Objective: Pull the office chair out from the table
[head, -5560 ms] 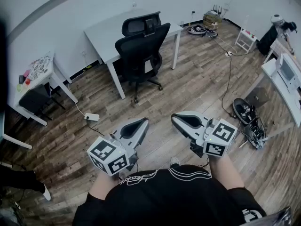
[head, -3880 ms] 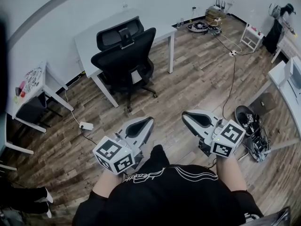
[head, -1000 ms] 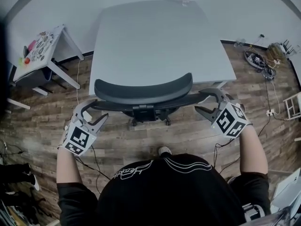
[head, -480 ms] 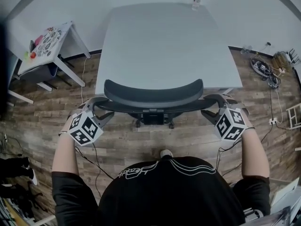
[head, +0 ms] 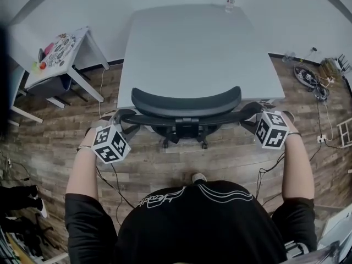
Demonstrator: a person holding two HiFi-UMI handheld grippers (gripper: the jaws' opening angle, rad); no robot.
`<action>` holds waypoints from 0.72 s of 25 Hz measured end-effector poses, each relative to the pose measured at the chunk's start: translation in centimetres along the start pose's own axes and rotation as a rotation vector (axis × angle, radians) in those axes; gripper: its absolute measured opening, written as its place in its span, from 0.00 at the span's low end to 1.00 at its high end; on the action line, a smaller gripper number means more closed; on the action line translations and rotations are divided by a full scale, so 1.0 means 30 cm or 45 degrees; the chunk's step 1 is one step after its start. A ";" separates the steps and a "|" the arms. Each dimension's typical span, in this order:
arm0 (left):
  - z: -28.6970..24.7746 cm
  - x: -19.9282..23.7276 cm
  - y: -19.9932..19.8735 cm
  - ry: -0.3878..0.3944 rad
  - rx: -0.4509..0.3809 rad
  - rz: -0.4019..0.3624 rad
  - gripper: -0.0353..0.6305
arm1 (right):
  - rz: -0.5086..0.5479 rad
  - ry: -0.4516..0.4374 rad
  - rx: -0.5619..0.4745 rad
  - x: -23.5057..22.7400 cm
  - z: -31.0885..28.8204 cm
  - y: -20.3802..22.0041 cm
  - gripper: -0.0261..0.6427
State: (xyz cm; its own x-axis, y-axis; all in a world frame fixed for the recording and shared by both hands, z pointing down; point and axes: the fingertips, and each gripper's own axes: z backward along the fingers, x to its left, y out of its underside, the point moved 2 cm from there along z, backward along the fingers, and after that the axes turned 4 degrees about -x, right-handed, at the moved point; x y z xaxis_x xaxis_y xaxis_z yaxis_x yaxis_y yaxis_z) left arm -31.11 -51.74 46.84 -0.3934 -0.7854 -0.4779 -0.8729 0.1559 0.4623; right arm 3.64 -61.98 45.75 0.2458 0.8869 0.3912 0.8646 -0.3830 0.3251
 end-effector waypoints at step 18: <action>0.019 -0.022 0.000 0.002 -0.007 0.006 0.31 | -0.073 0.119 0.050 0.038 0.013 -0.008 0.30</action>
State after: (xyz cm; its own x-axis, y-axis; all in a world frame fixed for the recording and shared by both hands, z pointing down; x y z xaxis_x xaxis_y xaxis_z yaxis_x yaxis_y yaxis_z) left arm -31.00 -50.88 46.73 -0.3967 -0.7856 -0.4748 -0.8695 0.1559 0.4687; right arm 3.88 -60.77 45.80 0.1548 0.8785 0.4521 0.8931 -0.3201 0.3162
